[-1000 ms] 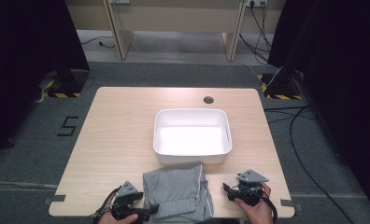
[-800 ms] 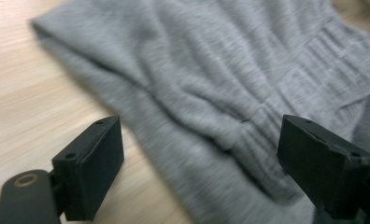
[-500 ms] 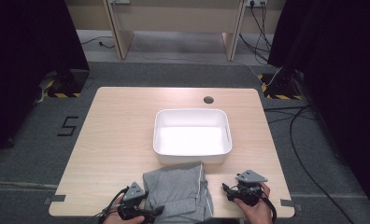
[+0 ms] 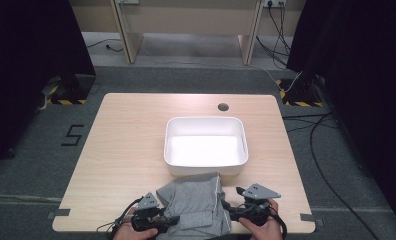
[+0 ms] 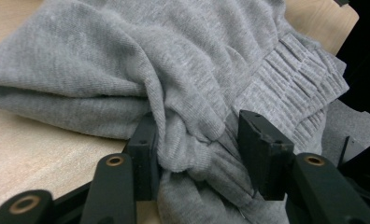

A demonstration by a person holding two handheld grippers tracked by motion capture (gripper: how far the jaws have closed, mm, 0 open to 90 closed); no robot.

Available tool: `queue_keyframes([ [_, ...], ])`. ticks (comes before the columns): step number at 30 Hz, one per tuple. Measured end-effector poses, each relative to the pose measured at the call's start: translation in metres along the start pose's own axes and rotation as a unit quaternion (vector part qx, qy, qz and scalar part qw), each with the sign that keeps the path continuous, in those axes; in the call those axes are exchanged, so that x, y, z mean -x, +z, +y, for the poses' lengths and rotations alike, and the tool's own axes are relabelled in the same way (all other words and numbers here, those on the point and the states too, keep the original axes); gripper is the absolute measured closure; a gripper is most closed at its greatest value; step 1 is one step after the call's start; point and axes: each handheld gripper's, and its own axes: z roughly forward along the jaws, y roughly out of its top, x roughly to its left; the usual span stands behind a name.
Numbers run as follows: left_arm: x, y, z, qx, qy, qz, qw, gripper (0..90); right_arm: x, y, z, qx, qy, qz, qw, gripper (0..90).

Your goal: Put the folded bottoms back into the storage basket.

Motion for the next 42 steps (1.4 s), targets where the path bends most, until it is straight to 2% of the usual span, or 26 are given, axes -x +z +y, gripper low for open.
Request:
queue_keyframes([
  [1, 0.000, 0.000, 0.000, 0.000, 0.000, 0.000, 1.0000, 52.4, 0.000, 0.000, 0.000, 0.000, 0.000, 0.000, 1.0000, 27.5],
  [2, -0.001, 0.000, 0.000, 0.001, -0.001, -0.004, 1.0000, 53.0, -0.009, 0.004, 0.003, -0.006, -0.005, 0.008, 0.9999, 23.7],
  [4, -0.001, 0.000, -0.001, 0.001, -0.001, -0.004, 1.0000, 53.6, -0.013, 0.007, 0.004, -0.011, -0.007, 0.010, 0.9999, 22.3],
  [5, 0.000, 0.000, -0.002, 0.002, 0.001, -0.004, 1.0000, 54.8, -0.016, 0.016, 0.005, -0.020, -0.003, 0.013, 0.9997, 19.7],
  [10, 0.001, 0.001, -0.002, 0.001, 0.009, -0.010, 0.9999, 56.4, -0.015, 0.035, 0.003, -0.042, 0.014, 0.021, 0.9988, 18.6],
  [12, 0.003, 0.001, -0.001, -0.003, 0.020, -0.009, 0.9998, 56.9, -0.011, 0.047, 0.001, -0.052, 0.035, 0.039, 0.9973, 19.2],
  [13, 0.003, 0.001, -0.001, -0.003, 0.020, -0.009, 0.9998, 56.9, -0.011, 0.047, 0.001, -0.052, 0.035, 0.039, 0.9973, 19.2],
  [14, 0.002, 0.001, 0.000, -0.006, 0.021, -0.010, 0.9997, 57.0, -0.010, 0.054, -0.001, -0.059, 0.047, 0.045, 0.9961, 20.1],
  [16, 0.002, 0.002, 0.001, -0.006, 0.024, -0.012, 0.9996, 57.1, -0.010, 0.055, -0.002, -0.053, 0.047, 0.047, 0.9964, 21.1],
  [22, 0.005, 0.003, 0.002, -0.007, 0.035, -0.008, 0.9993, 57.1, -0.011, 0.056, -0.001, -0.053, 0.030, 0.043, 0.9972, 34.8],
  [23, 0.005, 0.003, 0.001, -0.006, 0.034, -0.008, 0.9994, 57.1, -0.012, 0.056, -0.001, -0.052, 0.023, 0.043, 0.9974, 38.7],
  [24, 0.005, 0.003, 0.001, -0.003, 0.036, -0.007, 0.9993, 57.4, -0.014, 0.056, -0.001, -0.053, 0.008, 0.038, 0.9978, 47.6],
  [25, 0.005, 0.003, 0.001, -0.003, 0.036, -0.007, 0.9993, 57.7, -0.014, 0.056, -0.001, -0.053, 0.008, 0.038, 0.9978, 47.6],
  [27, 0.006, 0.003, 0.001, -0.001, 0.046, -0.007, 0.9989, 58.4, -0.018, 0.057, -0.003, -0.046, -0.001, 0.032, 0.9984, 56.2],
  [28, 0.008, 0.001, 0.001, 0.003, 0.056, -0.002, 0.9984, 60.1, -0.021, 0.055, -0.004, -0.037, -0.018, 0.028, 0.9988, 60.3],
  [29, 0.008, 0.001, 0.001, 0.003, 0.056, -0.002, 0.9984, 61.2, -0.023, 0.054, -0.004, -0.034, -0.028, 0.024, 0.9987, 62.1],
  [30, 0.011, 0.000, 0.000, 0.008, 0.064, 0.002, 0.9979, 62.4, -0.024, 0.052, -0.003, -0.031, -0.040, 0.018, 0.9986, 63.8],
  [31, 0.011, 0.000, 0.000, 0.008, 0.064, 0.002, 0.9979, 63.5, -0.024, 0.052, -0.003, -0.031, -0.040, 0.018, 0.9986, 63.8],
  [32, 0.013, -0.001, 0.000, 0.007, 0.071, -0.001, 0.9974, 64.3, -0.029, 0.048, -0.002, -0.025, -0.054, 0.015, 0.9981, 65.9],
  [35, 0.017, -0.003, 0.000, 0.015, 0.079, -0.003, 0.9968, 65.7, -0.033, 0.041, -0.002, -0.013, -0.056, 0.013, 0.9982, 66.9],
  [37, 0.027, -0.007, 0.001, 0.016, 0.098, -0.015, 0.9950, 66.7, -0.037, 0.030, 0.001, 0.000, -0.067, 0.016, 0.9976, 67.5],
  [38, 0.027, -0.007, 0.001, 0.016, 0.098, -0.015, 0.9950, 66.8, -0.037, 0.030, 0.001, 0.000, -0.067, 0.016, 0.9976, 67.5],
  [40, 0.032, -0.013, 0.005, 0.020, 0.111, -0.019, 0.9935, 66.8, -0.040, 0.023, 0.004, 0.010, -0.073, 0.018, 0.9971, 67.8],
  [42, 0.035, -0.020, 0.010, 0.031, 0.112, -0.025, 0.9929, 67.1, -0.045, 0.014, 0.008, 0.023, -0.077, 0.018, 0.9966, 68.0],
])
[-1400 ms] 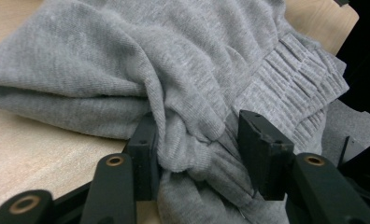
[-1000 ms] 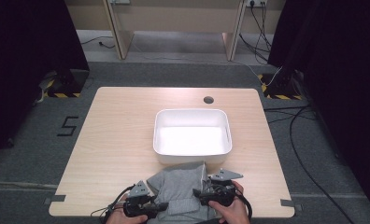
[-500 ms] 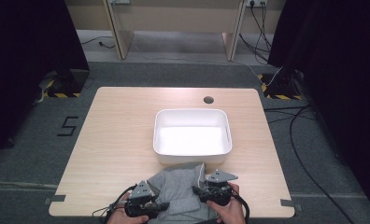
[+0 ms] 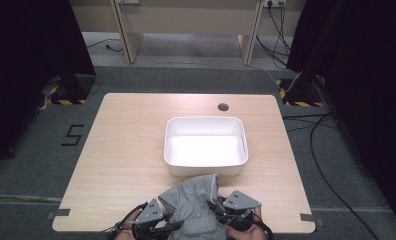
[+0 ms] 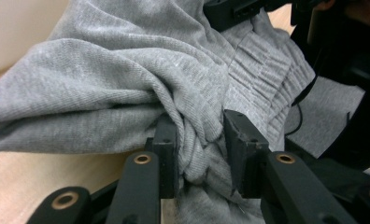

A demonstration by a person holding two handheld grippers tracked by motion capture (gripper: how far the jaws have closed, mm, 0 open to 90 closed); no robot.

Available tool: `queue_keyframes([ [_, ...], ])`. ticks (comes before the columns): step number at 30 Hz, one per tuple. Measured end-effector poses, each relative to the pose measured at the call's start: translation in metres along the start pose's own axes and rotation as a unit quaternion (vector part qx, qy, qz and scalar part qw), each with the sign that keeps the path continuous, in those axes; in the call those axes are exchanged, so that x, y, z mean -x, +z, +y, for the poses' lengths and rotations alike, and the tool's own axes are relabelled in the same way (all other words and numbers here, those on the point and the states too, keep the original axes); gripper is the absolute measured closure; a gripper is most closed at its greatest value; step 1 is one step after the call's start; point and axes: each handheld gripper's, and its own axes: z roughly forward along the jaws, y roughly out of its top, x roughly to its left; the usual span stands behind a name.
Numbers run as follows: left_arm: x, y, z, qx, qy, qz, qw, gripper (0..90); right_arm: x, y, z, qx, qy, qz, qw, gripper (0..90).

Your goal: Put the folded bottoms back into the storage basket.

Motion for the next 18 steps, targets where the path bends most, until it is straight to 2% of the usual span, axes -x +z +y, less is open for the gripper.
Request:
queue_keyframes([
  [5, 0.001, -0.009, 0.007, 0.013, -0.001, -0.005, 0.9999, 67.1, 0.001, -0.011, 0.007, 0.021, 0.007, 0.009, 0.9997, 68.1],
  [6, 0.003, -0.011, 0.009, 0.015, 0.005, -0.003, 0.9999, 67.1, 0.001, -0.014, 0.009, 0.028, 0.013, 0.012, 0.9994, 68.1],
  [9, 0.009, -0.019, 0.024, 0.027, 0.028, -0.004, 0.9992, 67.1, 0.001, -0.024, 0.018, 0.046, 0.005, 0.008, 0.9989, 68.1],
  [12, 0.010, -0.023, 0.033, 0.033, 0.037, -0.006, 0.9988, 67.1, 0.001, -0.030, 0.024, 0.056, 0.004, 0.006, 0.9984, 68.1],
  [14, 0.008, -0.029, 0.047, 0.040, 0.047, -0.010, 0.9980, 67.0, 0.004, -0.039, 0.033, 0.071, -0.002, 0.001, 0.9974, 68.1],
  [17, 0.008, -0.033, 0.056, 0.043, 0.055, -0.010, 0.9975, 67.1, 0.007, -0.044, 0.041, 0.080, -0.005, 0.001, 0.9967, 68.1],
  [18, 0.007, -0.036, 0.066, 0.045, 0.063, -0.009, 0.9970, 67.0, 0.009, -0.048, 0.049, 0.086, -0.009, -0.001, 0.9962, 68.1],
])
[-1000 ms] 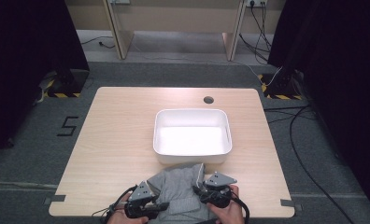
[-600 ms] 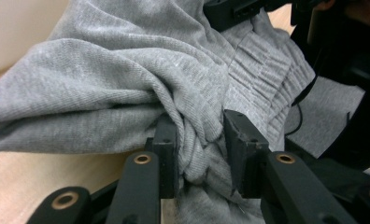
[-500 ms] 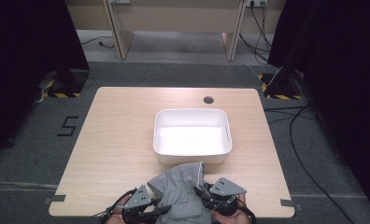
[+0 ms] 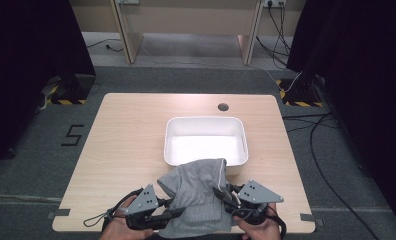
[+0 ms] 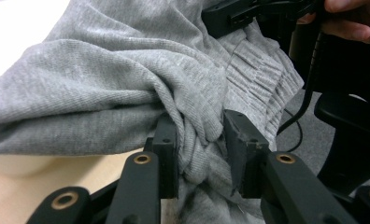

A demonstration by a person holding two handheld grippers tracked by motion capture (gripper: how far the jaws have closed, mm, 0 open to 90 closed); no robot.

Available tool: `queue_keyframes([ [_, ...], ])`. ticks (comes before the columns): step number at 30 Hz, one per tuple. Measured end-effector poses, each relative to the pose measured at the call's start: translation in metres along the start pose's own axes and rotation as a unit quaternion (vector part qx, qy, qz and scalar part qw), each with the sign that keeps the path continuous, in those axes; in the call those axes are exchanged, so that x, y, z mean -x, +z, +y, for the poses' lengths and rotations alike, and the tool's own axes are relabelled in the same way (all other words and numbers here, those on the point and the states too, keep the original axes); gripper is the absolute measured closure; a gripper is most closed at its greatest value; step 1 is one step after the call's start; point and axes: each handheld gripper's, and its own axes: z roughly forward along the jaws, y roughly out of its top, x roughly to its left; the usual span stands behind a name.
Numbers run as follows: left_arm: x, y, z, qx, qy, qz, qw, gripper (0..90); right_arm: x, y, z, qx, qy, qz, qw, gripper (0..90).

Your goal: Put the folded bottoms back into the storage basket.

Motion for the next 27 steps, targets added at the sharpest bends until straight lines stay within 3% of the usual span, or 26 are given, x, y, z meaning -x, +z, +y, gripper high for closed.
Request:
queue_keyframes([
  [5, -0.009, -0.002, 0.018, 0.006, 0.012, 0.003, 0.9999, 67.0, 0.007, -0.001, 0.019, 0.006, -0.015, -0.007, 0.9998, 68.1],
  [11, -0.026, -0.005, 0.047, 0.014, 0.016, 0.008, 0.9997, 66.9, 0.028, 0.003, 0.046, 0.018, -0.003, 0.000, 0.9998, 68.1],
  [12, -0.032, -0.006, 0.057, 0.021, 0.019, 0.009, 0.9996, 66.9, 0.035, 0.005, 0.056, 0.020, -0.006, -0.003, 0.9998, 68.1],
  [16, -0.041, -0.007, 0.073, 0.022, 0.028, 0.019, 0.9992, 66.9, 0.043, 0.009, 0.073, 0.014, -0.019, -0.011, 0.9997, 68.2],
  [19, -0.053, -0.005, 0.084, 0.020, 0.025, 0.021, 0.9993, 66.9, 0.055, 0.016, 0.092, 0.007, -0.026, -0.015, 0.9995, 68.2],
  [22, -0.071, 0.003, 0.095, 0.011, 0.015, 0.027, 0.9995, 67.0, 0.065, 0.025, 0.101, -0.001, -0.026, -0.018, 0.9995, 68.2],
  [27, -0.090, 0.015, 0.101, 0.000, 0.000, 0.036, 0.9993, 67.0, 0.083, 0.043, 0.108, -0.015, -0.024, -0.030, 0.9991, 68.2],
])
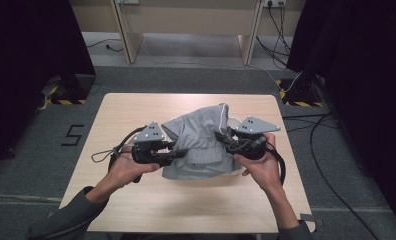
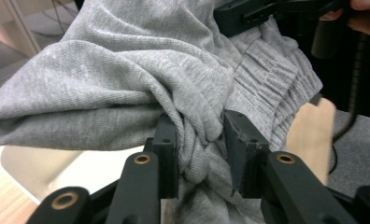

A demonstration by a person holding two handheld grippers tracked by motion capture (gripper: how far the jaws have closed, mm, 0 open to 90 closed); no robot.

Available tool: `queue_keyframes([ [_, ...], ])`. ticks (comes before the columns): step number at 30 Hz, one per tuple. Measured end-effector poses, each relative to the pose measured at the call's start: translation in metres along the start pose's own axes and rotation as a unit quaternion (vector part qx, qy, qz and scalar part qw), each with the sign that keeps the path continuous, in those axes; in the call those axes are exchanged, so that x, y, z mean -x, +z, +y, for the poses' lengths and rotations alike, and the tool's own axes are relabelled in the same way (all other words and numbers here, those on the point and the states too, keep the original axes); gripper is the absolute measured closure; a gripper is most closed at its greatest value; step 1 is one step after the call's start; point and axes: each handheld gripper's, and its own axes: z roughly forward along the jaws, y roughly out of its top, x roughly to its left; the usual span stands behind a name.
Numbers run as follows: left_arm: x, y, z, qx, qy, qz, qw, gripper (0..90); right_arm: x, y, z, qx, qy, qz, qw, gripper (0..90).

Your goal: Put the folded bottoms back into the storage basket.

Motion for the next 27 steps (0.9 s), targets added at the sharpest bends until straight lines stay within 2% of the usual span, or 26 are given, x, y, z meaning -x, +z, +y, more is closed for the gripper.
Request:
queue_keyframes([
  [4, -0.017, 0.015, 0.006, -0.010, -0.012, 0.011, 0.9998, 67.0, 0.011, 0.013, 0.002, -0.012, 0.000, -0.009, 0.9999, 68.2],
  [6, -0.026, 0.023, 0.008, -0.016, -0.025, 0.008, 0.9995, 67.0, 0.018, 0.021, 0.003, -0.017, 0.005, -0.014, 0.9998, 68.2],
  [11, -0.042, 0.043, 0.006, -0.029, -0.044, 0.018, 0.9984, 67.0, 0.034, 0.038, -0.002, -0.032, 0.014, -0.024, 0.9991, 68.2],
  [17, -0.053, 0.063, -0.003, -0.051, -0.055, 0.025, 0.9969, 67.0, 0.048, 0.062, -0.021, -0.053, 0.034, -0.025, 0.9977, 68.2],
  [23, -0.060, 0.078, -0.015, -0.074, -0.063, 0.026, 0.9949, 67.0, 0.051, 0.075, -0.044, -0.074, 0.051, -0.023, 0.9957, 68.1],
  [27, -0.062, 0.082, -0.018, -0.083, -0.060, 0.029, 0.9943, 67.0, 0.053, 0.079, -0.051, -0.079, 0.059, -0.021, 0.9949, 68.1],
])
